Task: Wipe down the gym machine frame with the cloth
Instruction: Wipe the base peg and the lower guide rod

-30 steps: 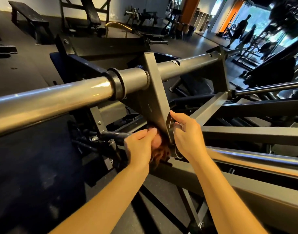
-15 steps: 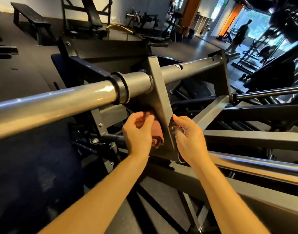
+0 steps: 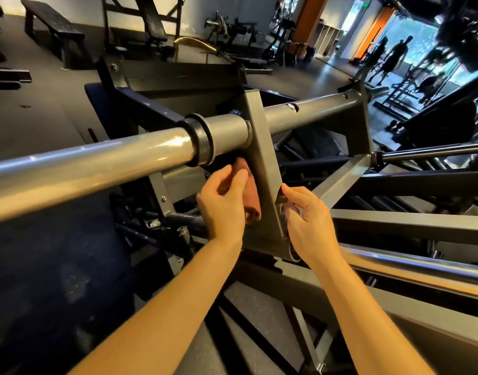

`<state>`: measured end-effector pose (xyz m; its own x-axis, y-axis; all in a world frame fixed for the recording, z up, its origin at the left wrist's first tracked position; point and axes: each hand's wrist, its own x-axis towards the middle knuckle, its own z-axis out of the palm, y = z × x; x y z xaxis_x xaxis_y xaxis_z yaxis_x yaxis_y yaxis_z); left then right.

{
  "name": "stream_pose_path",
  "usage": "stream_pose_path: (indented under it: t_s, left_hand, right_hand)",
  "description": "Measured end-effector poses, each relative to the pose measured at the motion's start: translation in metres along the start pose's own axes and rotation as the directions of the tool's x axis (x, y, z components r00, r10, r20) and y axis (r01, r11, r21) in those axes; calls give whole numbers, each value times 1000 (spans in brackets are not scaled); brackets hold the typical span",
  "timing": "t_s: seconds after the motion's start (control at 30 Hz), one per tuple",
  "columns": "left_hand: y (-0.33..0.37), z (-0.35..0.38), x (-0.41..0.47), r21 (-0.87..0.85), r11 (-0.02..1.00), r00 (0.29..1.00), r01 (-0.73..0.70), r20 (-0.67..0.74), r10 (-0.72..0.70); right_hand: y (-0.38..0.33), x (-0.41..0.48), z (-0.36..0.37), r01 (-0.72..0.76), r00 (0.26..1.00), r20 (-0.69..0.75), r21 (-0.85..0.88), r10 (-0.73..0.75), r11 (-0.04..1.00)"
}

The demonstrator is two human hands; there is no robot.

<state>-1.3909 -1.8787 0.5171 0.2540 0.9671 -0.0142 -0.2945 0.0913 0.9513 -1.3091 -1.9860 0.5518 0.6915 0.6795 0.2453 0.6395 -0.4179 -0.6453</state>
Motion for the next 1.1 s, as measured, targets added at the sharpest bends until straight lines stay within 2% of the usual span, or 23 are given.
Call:
stream_pose_path:
  t_s: [0.13,0.17,0.23,0.3,0.33,0.37,0.43,0.5,0.6,0.7,0.77,0.9,0.97,1.03,1.1]
  left_hand:
    - [-50,-18,-54,174,957,963,231,99,-250]
    - [-54,-21,-59,211,948,954,239,129,-270]
    - [-43,-18,-50,226,969,979,102,150,-138]
    - [-18,-8,-29,153,984,989,-94,131,74]
    - [-7,-2,-16,122,982,986,-142,101,130]
    - [1,4,-2,88,987,990,-137,42,134]
    - [5,12,17,6,999,995,-36,-95,36]
    - [-4,11,13,28,999,991,20,-133,-16]
    - [-26,0,-30,92,994,998,58,-4,-58]
    - [-25,-5,-50,134,984,983,-117,159,95]
    - [-10,1,-28,106,980,978,-169,139,154]
    - [0,10,12,73,993,992,-87,-81,93]
    - [-15,9,-7,98,993,996,-69,-42,74]
    - [-23,3,-39,117,990,995,-73,72,65]
    - [-20,-1,-43,134,976,979,-172,136,154]
  right_hand:
    - [2,1,0,-7,1000,11,-5,7,1000]
    - [3,1,1,-16,1000,10,-6,16,1000]
    - [3,2,1,-21,1000,8,3,21,1000]
    - [3,1,1,-12,1000,14,13,12,1000]
    - [3,1,1,-10,1000,14,16,10,1000]
    - [2,1,1,-10,1000,13,13,10,1000]
    - [2,1,2,-4,1000,9,-6,4,1000]
    - [2,0,2,-3,1000,7,-12,3,1000]
    - [2,1,2,1,1000,0,-5,-1,1000]
    - [3,1,2,-2,1000,8,2,2,1000]
    - [3,0,2,7,1000,16,2,-7,1000]
    - [2,-1,1,16,1000,11,-15,-15,1000]
    - [1,-2,1,22,1000,12,-16,-22,1000]
    - [0,-2,1,12,1000,11,-10,-12,1000]
    - [1,-1,2,4,1000,6,-6,-4,1000]
